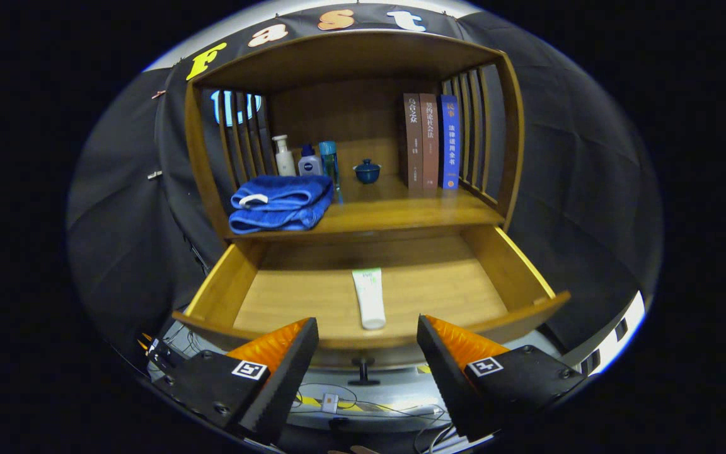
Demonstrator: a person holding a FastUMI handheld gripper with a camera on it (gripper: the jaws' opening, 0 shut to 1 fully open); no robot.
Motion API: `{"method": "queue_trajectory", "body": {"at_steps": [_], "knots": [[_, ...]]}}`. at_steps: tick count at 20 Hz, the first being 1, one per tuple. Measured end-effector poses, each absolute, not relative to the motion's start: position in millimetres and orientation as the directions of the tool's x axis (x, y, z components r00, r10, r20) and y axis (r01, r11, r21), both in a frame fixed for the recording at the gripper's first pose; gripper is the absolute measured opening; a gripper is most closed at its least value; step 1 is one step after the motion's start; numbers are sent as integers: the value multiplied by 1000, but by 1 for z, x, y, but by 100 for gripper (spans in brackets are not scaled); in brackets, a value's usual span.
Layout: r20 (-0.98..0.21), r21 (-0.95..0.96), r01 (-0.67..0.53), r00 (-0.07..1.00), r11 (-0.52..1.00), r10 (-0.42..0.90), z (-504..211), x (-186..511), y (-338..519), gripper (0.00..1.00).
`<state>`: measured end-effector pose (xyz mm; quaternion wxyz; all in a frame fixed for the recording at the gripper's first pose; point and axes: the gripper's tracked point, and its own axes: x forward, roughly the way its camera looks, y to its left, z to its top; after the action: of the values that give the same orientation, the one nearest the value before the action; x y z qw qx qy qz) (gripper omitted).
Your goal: Pull open the drawer, take out the items inside it, and place them on the countertop above the cabinet.
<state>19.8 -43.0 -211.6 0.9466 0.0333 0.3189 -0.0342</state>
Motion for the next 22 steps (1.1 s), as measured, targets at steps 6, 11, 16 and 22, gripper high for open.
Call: {"method": "queue_trajectory", "body": {"at_steps": [6,11,16,22], "knots": [[-820,40,73,572,997,-9,-273,84,-40,99],[-940,21,97,342,995,-13,-344,92,-41,99],[-971,-33,78,232,996,-51,-374,86,-47,98],[-980,-40,66,190,997,-52,-387,89,-44,62]]}}
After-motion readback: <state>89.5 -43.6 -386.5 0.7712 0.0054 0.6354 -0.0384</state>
